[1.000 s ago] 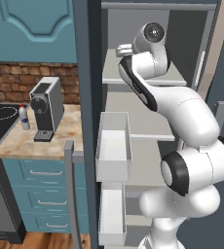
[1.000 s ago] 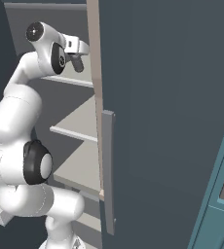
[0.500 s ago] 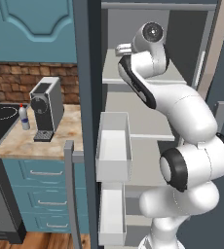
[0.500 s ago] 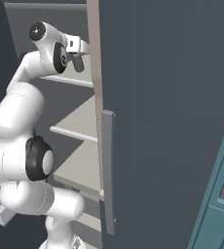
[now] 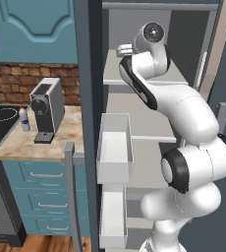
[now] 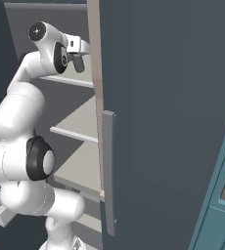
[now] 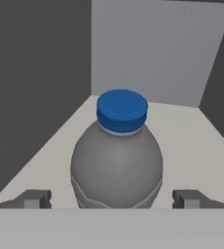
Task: Take the bottled waters from the counter and place them in the freezer to freeze. Close the freezer door after placing the bottles.
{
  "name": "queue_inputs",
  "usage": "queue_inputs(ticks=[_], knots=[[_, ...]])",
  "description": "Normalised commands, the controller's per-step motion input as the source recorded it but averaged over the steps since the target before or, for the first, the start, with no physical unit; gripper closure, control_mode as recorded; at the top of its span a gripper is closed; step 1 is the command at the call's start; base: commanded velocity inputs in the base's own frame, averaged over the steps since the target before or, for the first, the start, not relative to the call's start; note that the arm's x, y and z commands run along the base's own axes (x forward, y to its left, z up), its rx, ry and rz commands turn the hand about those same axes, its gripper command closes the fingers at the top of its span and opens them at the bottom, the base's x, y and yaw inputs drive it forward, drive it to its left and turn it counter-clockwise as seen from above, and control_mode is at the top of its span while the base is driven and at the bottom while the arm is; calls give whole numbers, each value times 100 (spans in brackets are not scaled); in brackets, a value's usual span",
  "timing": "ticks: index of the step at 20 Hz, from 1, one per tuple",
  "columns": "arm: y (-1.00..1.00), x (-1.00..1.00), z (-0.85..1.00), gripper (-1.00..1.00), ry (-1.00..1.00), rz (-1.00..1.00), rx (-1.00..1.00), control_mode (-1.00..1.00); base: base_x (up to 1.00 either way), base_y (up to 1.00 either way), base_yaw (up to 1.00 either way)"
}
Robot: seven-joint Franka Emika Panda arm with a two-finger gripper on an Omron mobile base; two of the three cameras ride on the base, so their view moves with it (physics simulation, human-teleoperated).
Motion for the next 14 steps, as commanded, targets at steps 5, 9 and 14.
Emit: queue_inputs(ticks=[5,9,14], knots=[[0,14,0,-100,0,0,-1,-100,0,0,0],[0,23,0,-100,0,0,-1,-100,0,0,0],[0,18,0,-100,0,0,0,-100,0,0,0]])
